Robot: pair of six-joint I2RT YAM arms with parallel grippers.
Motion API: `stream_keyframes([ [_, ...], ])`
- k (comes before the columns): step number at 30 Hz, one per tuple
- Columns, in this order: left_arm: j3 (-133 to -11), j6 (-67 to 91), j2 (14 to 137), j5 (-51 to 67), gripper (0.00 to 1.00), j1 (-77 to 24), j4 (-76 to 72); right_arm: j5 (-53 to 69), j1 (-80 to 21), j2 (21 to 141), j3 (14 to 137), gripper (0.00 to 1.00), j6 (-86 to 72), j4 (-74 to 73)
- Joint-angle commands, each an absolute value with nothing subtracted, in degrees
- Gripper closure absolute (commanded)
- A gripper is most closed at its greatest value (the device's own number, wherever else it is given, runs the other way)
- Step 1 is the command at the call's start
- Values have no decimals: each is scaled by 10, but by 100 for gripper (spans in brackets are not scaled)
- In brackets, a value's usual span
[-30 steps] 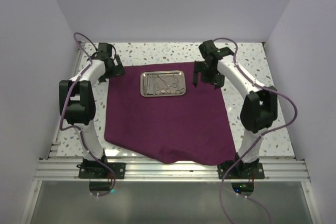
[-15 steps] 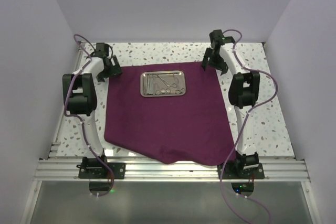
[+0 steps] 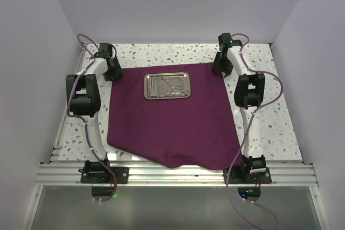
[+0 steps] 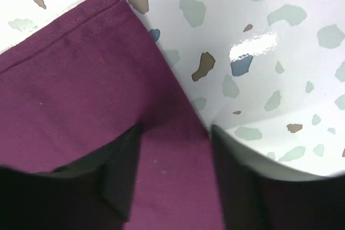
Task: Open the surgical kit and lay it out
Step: Smooth out the surgical kit at the center of the board.
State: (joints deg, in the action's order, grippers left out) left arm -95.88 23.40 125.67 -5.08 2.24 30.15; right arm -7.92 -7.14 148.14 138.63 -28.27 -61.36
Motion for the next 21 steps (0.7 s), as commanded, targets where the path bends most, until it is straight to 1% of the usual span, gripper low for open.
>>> stream_keyframes([
  [1, -963, 236, 1287, -5, 48, 24, 285, -16, -88, 1519, 1398, 48, -294, -602],
  [2, -967, 236, 1288, -3, 53, 24, 281, -15, -88, 1522, 1401, 57, -295, -601],
  [3, -971, 234, 1289, -3, 62, 24, 280, -15, -89, 1532, 1408, 65, -295, -601],
  [4, -977, 232, 1295, 17, 79, 23, 279, -14, -87, 1536, 1412, 83, -295, -602],
  [5, -995, 232, 1300, 19, 92, 23, 282, -13, -87, 1541, 1418, 96, -295, -602],
  [6, -1006, 232, 1304, 18, 100, 22, 287, -16, -87, 1549, 1429, 100, -298, -604],
  [11, -1125, 234, 1349, 7, 100, 22, 323, -27, -81, 1564, 1480, 100, -309, -589],
  [12, -1148, 236, 1368, 5, 100, 23, 336, -32, -77, 1564, 1484, 100, -317, -582],
  [13, -1205, 238, 1379, 2, 100, 23, 345, -44, -75, 1555, 1484, 100, -323, -573],
  [17, -1301, 266, 1415, 2, 100, 23, 347, -78, -55, 1532, 1483, 100, -350, -508],
  [21, -1308, 300, 1410, -14, 100, 24, 280, -117, -46, 1522, 1516, 100, -353, -462],
])
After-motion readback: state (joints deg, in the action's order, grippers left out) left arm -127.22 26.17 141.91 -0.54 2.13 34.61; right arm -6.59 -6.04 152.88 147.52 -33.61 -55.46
